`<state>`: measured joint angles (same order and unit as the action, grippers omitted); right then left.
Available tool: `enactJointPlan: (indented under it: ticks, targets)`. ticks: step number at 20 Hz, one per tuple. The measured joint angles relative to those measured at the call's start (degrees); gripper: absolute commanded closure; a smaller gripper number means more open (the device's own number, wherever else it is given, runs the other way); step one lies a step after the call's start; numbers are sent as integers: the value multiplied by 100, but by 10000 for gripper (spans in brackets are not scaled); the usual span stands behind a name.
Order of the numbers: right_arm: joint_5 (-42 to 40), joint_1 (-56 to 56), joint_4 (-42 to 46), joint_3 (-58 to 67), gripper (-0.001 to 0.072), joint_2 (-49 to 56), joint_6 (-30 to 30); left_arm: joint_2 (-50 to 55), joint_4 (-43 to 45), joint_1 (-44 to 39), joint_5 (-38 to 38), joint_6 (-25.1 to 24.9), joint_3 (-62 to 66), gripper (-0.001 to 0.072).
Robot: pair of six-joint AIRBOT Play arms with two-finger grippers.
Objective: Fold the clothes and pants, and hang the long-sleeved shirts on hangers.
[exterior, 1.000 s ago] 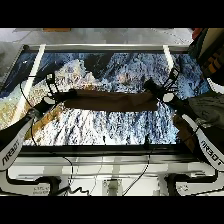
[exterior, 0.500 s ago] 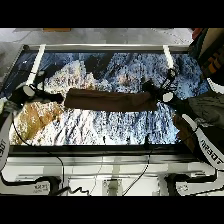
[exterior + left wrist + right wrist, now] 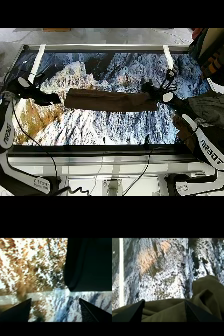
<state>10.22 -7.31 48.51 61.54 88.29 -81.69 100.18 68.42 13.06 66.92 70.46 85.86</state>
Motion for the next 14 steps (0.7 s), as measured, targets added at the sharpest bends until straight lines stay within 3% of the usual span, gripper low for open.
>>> enactJointPlan:
  ticks: [4, 9, 10, 13, 14]
  targets:
    - [15, 0, 0, 0, 166, 0, 13, 562, -1499, 197, -164, -155, 76, 3]
    - [50, -11, 0, 0, 166, 0, 20, 970, -2271, 42, -417, -481, 105, 15]
    - [74, -13, 0, 0, 166, 0, 20, 1021, -2326, -46, -487, -535, 109, 70]
    - [240, -17, -2, 0, 167, -7, 20, 1134, -2365, -350, -903, -625, 111, 409]
    - [297, -20, -2, 0, 168, -22, 22, 1150, -2345, -448, -1019, -640, 116, 612]
